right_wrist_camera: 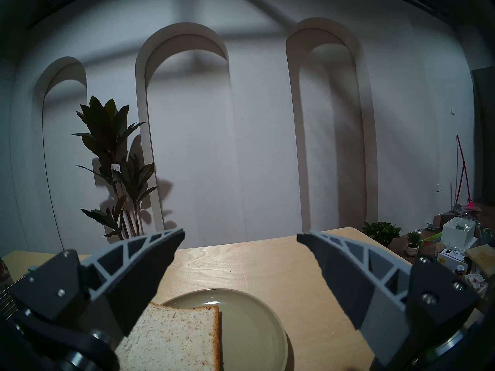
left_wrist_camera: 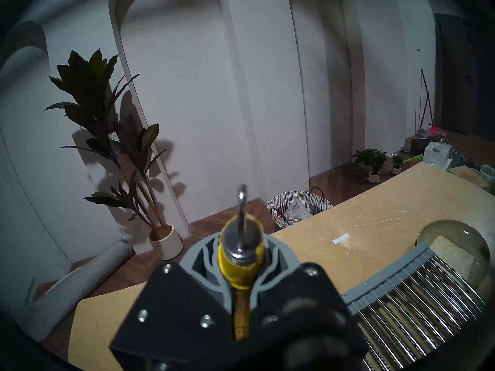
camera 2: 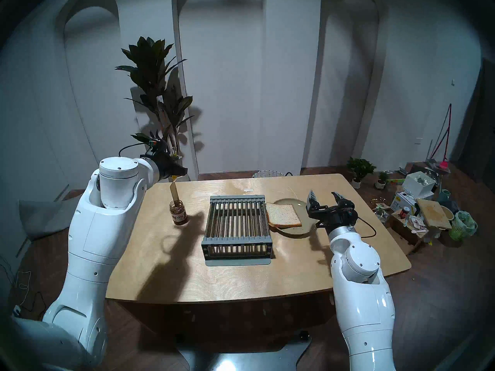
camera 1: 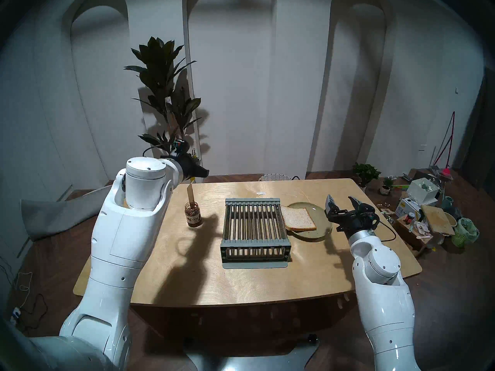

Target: Spread jam over the slice of bread with the knife

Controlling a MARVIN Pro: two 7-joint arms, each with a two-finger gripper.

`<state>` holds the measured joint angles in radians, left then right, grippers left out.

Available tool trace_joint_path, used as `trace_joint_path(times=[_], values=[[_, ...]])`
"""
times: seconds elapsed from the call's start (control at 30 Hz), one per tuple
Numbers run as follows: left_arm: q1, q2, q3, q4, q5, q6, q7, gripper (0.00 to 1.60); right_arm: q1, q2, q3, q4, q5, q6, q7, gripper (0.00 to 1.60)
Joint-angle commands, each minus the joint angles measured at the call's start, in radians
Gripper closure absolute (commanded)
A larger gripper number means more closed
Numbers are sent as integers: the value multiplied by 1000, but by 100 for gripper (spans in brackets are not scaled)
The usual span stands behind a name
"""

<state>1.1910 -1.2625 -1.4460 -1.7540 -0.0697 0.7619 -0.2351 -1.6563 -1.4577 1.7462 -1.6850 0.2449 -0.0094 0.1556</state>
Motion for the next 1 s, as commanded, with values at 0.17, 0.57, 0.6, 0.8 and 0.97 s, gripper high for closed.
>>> trace_joint_path(times=[0.17,0.57,0.6,0.8,0.97], values=[[-31,6,18,29,24,-28,10,160,-12,-7,1,-36,2,-8,-2,0],[-52,8,46,88,30,-37,-6,160,-22,-9,6,-43,3,-3,-10,0],[-54,8,48,92,32,-38,-5,160,-22,-9,6,-43,3,-3,-10,0],[-65,7,59,112,40,-40,-5,160,-26,-7,10,-45,3,-1,-12,0],[-74,11,79,132,50,-40,-14,160,-28,-6,18,-46,7,0,-10,0]])
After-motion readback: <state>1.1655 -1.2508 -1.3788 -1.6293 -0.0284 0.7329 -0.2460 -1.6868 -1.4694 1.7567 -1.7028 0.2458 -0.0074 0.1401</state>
